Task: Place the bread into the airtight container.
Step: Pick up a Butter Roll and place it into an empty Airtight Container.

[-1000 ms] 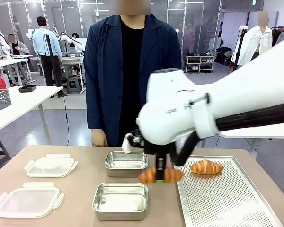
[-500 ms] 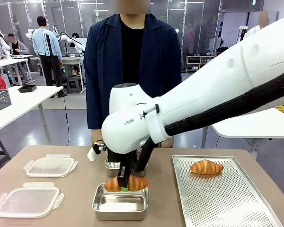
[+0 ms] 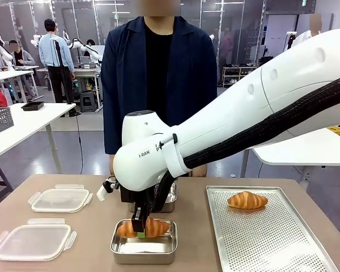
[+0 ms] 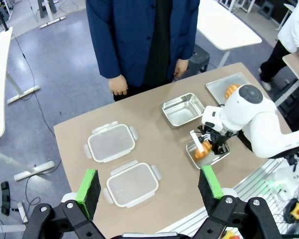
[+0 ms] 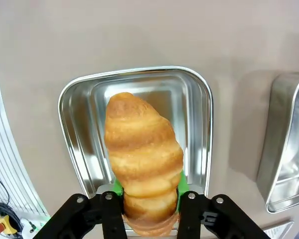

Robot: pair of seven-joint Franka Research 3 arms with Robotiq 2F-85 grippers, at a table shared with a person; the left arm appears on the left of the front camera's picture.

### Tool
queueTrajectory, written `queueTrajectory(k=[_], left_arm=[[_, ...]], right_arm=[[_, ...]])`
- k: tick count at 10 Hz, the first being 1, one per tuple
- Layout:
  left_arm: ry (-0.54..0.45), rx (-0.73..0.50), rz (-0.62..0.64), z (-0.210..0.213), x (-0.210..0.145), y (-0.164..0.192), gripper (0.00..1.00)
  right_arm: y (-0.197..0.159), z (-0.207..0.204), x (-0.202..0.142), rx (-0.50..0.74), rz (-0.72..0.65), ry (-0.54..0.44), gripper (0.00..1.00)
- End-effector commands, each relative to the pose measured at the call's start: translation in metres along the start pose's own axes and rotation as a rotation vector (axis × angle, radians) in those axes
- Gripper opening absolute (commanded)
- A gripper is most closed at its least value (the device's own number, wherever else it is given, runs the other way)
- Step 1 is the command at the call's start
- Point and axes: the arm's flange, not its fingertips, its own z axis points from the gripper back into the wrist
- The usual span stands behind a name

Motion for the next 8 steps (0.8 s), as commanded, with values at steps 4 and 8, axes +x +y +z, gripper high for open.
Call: queueTrajectory(k=[4, 8], left_arm=[[0.013, -0.001, -0.013, 0.0021, 0.0015, 0.0000, 1.00], [0.013, -0.001, -0.013, 0.0021, 0.0015, 0.0000, 1.00]], right_arm=[[0.0028, 0.0011, 0.0009, 0.000, -0.011, 0.007, 1.00], [-0.0001, 0.0007, 0.0006, 0.001, 0.001, 0.001, 1.00]])
